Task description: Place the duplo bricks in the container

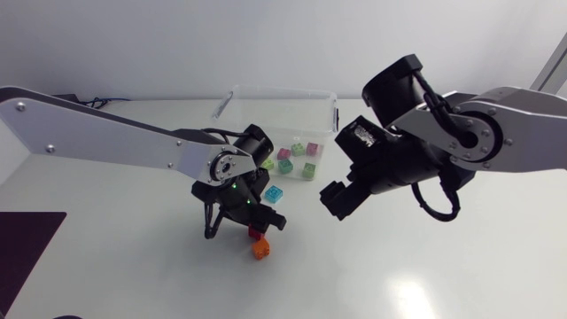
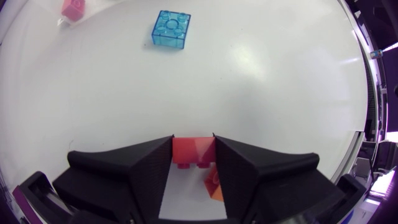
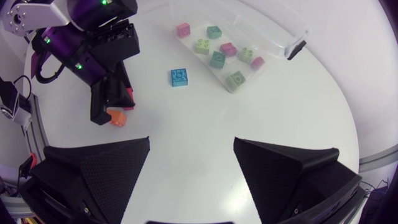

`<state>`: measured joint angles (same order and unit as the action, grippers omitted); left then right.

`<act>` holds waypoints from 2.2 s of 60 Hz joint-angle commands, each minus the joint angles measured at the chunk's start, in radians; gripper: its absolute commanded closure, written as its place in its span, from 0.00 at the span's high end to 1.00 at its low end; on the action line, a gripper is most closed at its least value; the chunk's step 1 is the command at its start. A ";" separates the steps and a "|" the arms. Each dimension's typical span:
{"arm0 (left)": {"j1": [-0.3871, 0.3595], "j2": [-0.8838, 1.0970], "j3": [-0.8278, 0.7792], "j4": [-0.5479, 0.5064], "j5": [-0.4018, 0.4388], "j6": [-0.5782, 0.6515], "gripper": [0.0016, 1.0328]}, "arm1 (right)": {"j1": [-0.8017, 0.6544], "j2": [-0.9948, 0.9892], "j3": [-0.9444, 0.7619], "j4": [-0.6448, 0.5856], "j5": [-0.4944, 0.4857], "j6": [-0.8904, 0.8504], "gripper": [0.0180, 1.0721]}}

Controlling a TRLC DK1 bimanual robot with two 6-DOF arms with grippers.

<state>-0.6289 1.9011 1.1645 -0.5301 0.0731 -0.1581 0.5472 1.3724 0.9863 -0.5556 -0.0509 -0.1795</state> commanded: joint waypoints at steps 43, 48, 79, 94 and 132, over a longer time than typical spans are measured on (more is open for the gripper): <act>0.244 -0.390 0.087 0.147 0.005 0.043 0.21 | 0.188 0.235 0.069 -0.044 -0.090 -0.006 0.93; 0.261 -0.350 0.139 0.183 0.014 0.038 0.21 | 0.204 0.269 0.087 -0.053 -0.096 -0.002 0.93; 0.336 -0.051 0.337 0.351 0.063 0.031 0.22 | 0.263 0.481 0.319 -0.159 -0.132 0.057 0.92; 0.339 0.023 0.386 0.375 0.068 0.035 0.22 | 0.270 0.574 0.397 -0.199 -0.132 0.089 0.92; 0.331 0.165 0.509 0.381 0.065 0.045 0.36 | 0.310 0.720 0.537 -0.314 -0.133 0.107 0.89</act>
<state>-0.2974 2.0312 1.6318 -0.1555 0.1307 -0.1268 0.8459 2.0445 1.4891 -0.8406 -0.1833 -0.0963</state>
